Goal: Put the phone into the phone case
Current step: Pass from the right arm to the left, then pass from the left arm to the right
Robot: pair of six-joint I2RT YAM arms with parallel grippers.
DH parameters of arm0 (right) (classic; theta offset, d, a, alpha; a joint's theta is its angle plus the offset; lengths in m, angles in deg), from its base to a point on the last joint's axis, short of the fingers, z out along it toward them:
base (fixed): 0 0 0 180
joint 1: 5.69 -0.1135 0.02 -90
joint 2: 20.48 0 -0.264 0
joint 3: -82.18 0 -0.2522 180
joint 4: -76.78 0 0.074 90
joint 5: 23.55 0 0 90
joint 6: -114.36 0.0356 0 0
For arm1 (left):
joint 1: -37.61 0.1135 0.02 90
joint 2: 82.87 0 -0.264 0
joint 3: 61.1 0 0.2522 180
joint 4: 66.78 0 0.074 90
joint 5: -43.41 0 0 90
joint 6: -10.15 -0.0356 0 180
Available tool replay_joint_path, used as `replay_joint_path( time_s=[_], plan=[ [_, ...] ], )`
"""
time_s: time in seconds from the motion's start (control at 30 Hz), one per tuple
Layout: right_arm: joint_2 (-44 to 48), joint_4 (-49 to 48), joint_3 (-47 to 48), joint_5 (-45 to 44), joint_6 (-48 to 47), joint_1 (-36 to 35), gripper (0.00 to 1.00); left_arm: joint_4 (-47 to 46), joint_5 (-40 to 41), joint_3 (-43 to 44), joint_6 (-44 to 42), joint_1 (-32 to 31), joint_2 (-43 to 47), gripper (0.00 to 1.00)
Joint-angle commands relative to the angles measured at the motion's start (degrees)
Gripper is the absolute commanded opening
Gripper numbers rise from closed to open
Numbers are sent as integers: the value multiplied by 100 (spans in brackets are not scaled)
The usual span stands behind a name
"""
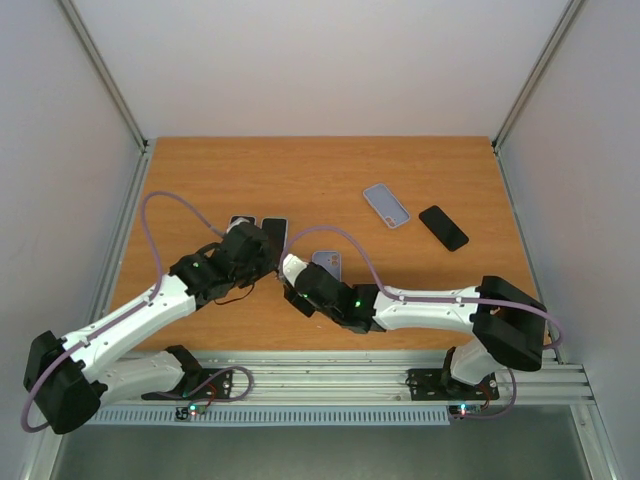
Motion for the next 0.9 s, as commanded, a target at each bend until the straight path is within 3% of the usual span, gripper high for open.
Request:
replay_joint_path(
  time_s=[0.0,0.27,0.37,0.43,0.87],
  plan=[
    [-136,-508,184,-317,-236,-86,51,-235,2,196,336,-3,16,0],
    [-152,-688,95,-643,-412,-169,24,-186,-42,196,556,2,10,0],
    [-67,-729,8,-759,-382,-175,14,-204,-118,150,700,9,93,3],
    [-8,-752,-41,-825,-333,-173,2,-281,-184,84,792,18,158,7],
    [310,-698,-293,-873,288,-171,1,-648,-83,-270,686,154,892,50]
  ],
)
